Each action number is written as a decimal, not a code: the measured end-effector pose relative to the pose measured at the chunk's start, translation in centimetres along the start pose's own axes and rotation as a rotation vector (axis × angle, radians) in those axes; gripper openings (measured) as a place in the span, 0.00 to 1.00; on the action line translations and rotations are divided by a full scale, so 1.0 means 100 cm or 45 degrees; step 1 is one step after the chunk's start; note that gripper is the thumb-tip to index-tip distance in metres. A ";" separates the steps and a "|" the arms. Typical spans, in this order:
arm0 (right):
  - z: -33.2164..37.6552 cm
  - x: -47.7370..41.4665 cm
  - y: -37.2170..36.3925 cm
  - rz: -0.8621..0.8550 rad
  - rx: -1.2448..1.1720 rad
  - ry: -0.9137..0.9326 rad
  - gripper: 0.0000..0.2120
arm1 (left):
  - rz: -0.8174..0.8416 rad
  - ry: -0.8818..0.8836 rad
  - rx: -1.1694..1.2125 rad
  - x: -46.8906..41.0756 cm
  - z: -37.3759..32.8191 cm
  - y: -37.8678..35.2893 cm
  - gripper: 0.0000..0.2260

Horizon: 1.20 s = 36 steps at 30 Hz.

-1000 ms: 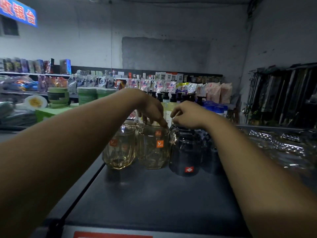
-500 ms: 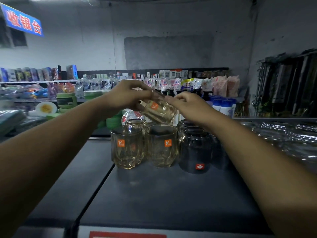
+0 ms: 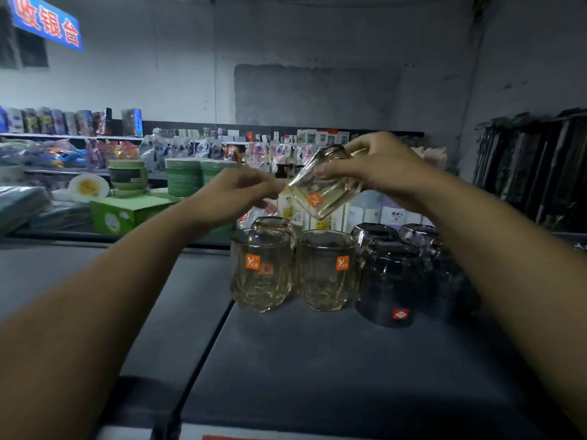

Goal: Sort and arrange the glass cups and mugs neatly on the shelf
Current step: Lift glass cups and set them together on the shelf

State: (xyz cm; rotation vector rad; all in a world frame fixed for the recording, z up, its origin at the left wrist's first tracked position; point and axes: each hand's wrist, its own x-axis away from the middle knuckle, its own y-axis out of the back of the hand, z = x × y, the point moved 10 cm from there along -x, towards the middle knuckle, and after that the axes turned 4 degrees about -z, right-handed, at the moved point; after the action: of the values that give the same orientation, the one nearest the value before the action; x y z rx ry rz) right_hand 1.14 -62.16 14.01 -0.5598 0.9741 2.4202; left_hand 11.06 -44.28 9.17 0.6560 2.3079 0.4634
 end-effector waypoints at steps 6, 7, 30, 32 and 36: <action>-0.013 -0.025 -0.033 0.311 0.340 -0.137 0.37 | 0.129 0.354 0.027 0.006 0.049 -0.007 0.06; -0.017 -0.027 -0.038 0.367 0.367 -0.165 0.37 | 0.131 0.391 0.062 0.006 0.054 -0.008 0.07; -0.050 -0.002 -0.078 0.731 0.442 -0.240 0.21 | 0.235 0.544 0.200 0.014 0.068 -0.023 0.14; -0.045 0.001 -0.074 0.685 0.469 -0.153 0.20 | 0.240 0.554 0.232 0.015 0.068 -0.026 0.14; -0.038 0.009 -0.073 0.622 0.609 -0.049 0.21 | 0.244 0.566 0.284 0.017 0.069 -0.029 0.16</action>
State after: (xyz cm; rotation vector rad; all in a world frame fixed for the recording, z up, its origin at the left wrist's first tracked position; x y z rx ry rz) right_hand 5.20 -59.99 7.13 -0.1067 1.7680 2.4373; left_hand 13.89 -44.63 2.03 0.9687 2.7561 0.4812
